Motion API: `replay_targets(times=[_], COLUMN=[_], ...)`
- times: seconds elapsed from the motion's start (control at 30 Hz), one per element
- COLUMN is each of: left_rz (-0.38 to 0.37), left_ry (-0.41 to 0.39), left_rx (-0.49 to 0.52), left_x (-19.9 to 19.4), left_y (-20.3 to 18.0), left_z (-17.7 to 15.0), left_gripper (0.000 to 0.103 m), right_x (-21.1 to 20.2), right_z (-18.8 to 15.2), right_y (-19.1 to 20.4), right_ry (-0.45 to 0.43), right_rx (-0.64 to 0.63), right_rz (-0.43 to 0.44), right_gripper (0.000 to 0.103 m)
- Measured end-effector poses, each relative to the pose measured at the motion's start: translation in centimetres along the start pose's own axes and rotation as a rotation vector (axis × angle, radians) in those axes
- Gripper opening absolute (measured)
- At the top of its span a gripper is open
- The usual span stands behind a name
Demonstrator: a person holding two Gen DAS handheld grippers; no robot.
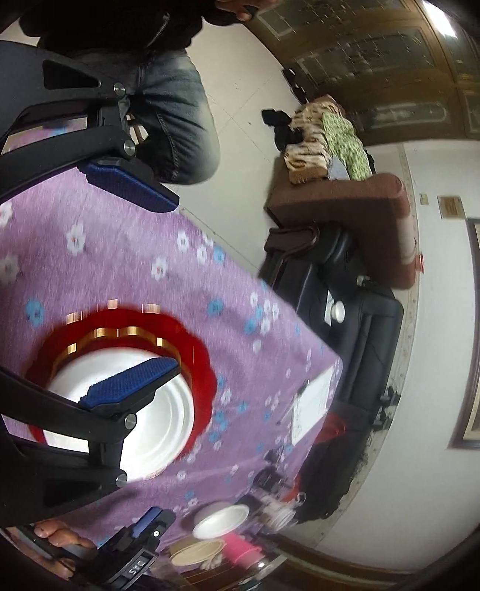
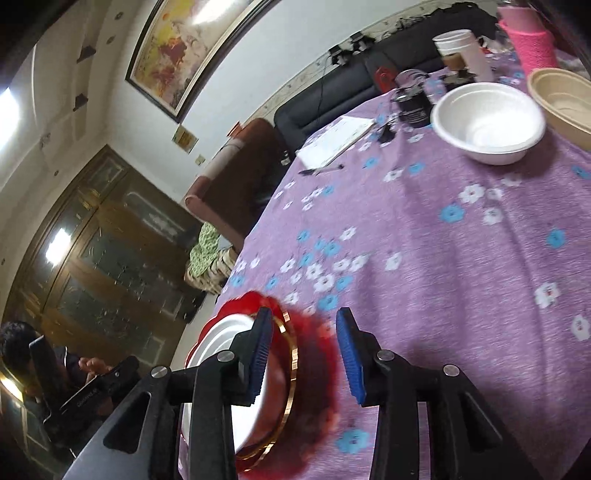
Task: Organize plates and bowls
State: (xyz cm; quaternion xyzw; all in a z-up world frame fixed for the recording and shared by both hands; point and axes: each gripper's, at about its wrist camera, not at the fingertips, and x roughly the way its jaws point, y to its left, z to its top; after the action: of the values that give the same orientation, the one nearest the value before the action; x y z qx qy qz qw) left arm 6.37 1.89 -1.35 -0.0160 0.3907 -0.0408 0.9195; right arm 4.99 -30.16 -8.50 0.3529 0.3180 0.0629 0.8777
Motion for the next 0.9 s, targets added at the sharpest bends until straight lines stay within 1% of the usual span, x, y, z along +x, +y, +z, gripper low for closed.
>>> replay_targets(times=[0.1, 0.2, 0.27, 0.37, 0.53, 0.6, 0.7, 0.77, 0.83, 0.9], left_rz=[-0.036, -0.087, -0.101, -0.143, -0.144, -0.138, -0.141, -0.143, -0.118, -0.108], left_ry=[-0.002, 0.009, 0.015, 0.031, 0.059, 0.072, 0.081, 0.064, 0.035, 0.014], left_rx=[0.040, 0.108, 0.145, 0.199, 0.265, 0.268, 0.232, 0.198, 0.163, 0.119], left_x=[-0.3, -0.6, -0.7, -0.7, 0.1, 0.7, 1.7, 2.5, 3.5, 4.8], left_y=[-3.3, -8.0, -10.7, -15.1, -20.8, -22.7, -25.1, -26.8, -28.6, -30.2], left_z=[0.2, 0.2, 0.1, -0.2, -1.3, -1.5, -0.9, 0.0, 1.3, 2.8], left_gripper=[0.081, 0.081, 0.081, 0.081, 0.081, 0.081, 0.081, 0.081, 0.081, 0.081], right_x=[-0.7, -1.7, -2.6, -4.4, -7.0, -7.8, -9.3, -9.8, -10.2, -10.2], right_z=[0.6, 1.2, 1.7, 2.6, 4.0, 4.4, 5.2, 5.9, 6.8, 8.0], right_y=[-1.4, -2.9, -4.2, -6.7, -10.6, -11.8, -13.3, -14.5, -15.6, -16.3], right_ry=[-0.006, -0.012, -0.019, -0.031, -0.062, -0.072, -0.093, -0.100, -0.112, -0.130], right_rx=[0.023, 0.038, 0.054, 0.080, 0.141, 0.158, 0.175, 0.210, 0.252, 0.291], right_rz=[-0.004, -0.012, -0.018, -0.032, -0.050, -0.053, -0.060, -0.042, -0.018, 0.001], right_gripper=[0.039, 0.039, 0.039, 0.042, 0.044, 0.044, 0.045, 0.045, 0.045, 0.045])
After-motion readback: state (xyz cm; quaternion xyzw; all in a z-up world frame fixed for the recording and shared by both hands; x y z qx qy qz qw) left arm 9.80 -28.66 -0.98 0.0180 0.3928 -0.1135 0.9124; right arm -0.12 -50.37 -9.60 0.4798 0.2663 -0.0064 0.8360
